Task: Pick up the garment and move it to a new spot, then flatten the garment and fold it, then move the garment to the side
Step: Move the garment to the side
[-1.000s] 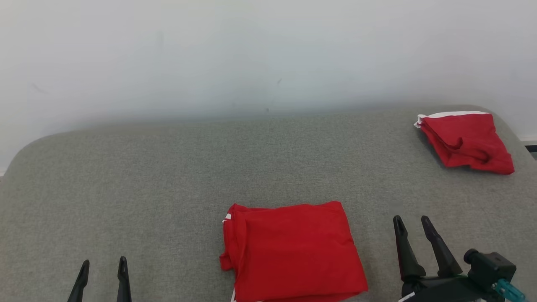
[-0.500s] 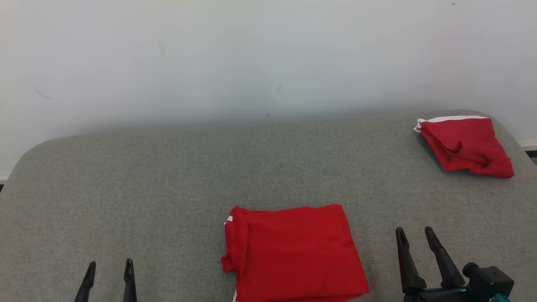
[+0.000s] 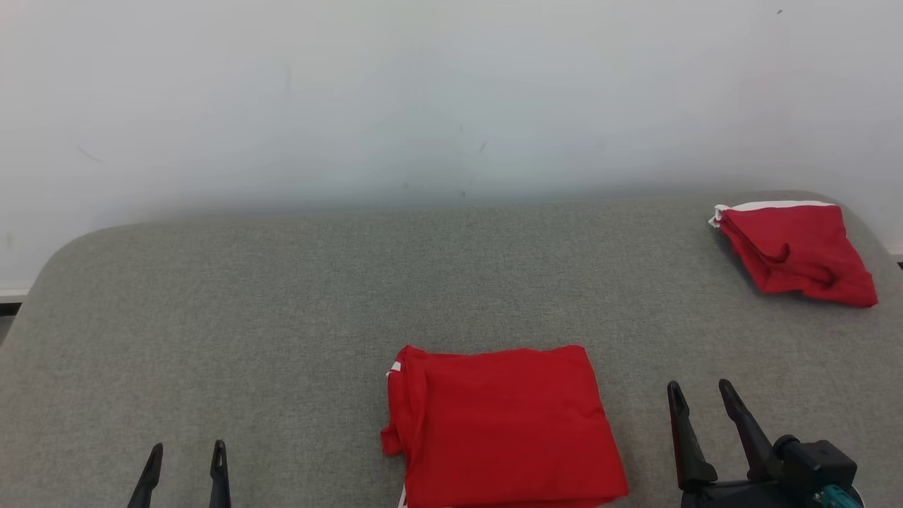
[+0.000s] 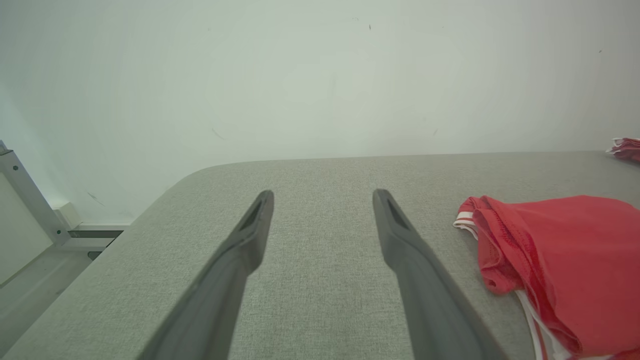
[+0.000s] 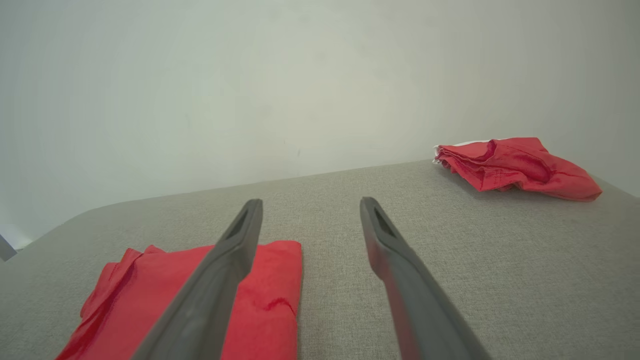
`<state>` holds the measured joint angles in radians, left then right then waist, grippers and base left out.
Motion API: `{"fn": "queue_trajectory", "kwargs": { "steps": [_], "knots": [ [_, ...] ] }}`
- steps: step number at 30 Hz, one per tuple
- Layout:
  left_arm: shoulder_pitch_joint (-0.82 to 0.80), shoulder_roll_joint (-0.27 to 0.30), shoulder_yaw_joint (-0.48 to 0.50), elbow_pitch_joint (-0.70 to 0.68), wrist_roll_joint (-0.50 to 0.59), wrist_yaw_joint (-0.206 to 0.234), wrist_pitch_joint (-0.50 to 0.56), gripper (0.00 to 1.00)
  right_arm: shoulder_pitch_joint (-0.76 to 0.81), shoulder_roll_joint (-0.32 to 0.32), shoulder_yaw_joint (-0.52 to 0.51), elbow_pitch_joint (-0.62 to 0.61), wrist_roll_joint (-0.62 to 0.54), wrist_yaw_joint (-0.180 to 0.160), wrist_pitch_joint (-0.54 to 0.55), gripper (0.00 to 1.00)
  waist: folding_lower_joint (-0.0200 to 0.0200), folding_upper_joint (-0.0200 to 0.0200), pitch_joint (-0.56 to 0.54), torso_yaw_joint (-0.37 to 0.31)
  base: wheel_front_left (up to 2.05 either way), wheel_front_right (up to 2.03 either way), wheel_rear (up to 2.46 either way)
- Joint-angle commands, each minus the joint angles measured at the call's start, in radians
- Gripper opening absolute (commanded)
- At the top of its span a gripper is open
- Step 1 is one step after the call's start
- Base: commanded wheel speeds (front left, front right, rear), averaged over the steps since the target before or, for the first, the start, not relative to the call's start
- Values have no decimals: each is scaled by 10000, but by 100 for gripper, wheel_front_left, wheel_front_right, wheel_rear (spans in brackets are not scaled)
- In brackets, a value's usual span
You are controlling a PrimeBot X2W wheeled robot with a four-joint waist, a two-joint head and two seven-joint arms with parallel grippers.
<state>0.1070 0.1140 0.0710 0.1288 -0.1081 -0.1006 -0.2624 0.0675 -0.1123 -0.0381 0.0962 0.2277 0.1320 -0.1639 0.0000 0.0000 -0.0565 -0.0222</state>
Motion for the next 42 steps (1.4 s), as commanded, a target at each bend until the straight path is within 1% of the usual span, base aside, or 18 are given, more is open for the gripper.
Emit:
{"fn": "queue_trajectory", "kwargs": {
  "steps": [1, 14, 25, 42],
  "knots": [
    [121, 63, -24, 3, 72, 46, -15, 100, -49, 73, -46, -78, -93, -26, 96, 100, 0, 0, -1, 17, 0, 0, 0],
    [150, 256, -66, -214, 60, 216, 325, 100, 58, 238, -177, -458, -366, -26, 634, 100, 0, 0, 21, 51, 0, 0, 0],
    [253, 378, -43, -489, -42, 377, 442, 100, 126, 264, -181, -455, -321, -26, 705, 100, 0, 0, 42, 87, 0, 0, 0],
    [321, 494, -162, -688, -169, 485, 553, 100, 132, 291, -219, -433, -307, -24, 716, 100, 0, 0, 98, 137, 0, 0, 0]
  ]
}}
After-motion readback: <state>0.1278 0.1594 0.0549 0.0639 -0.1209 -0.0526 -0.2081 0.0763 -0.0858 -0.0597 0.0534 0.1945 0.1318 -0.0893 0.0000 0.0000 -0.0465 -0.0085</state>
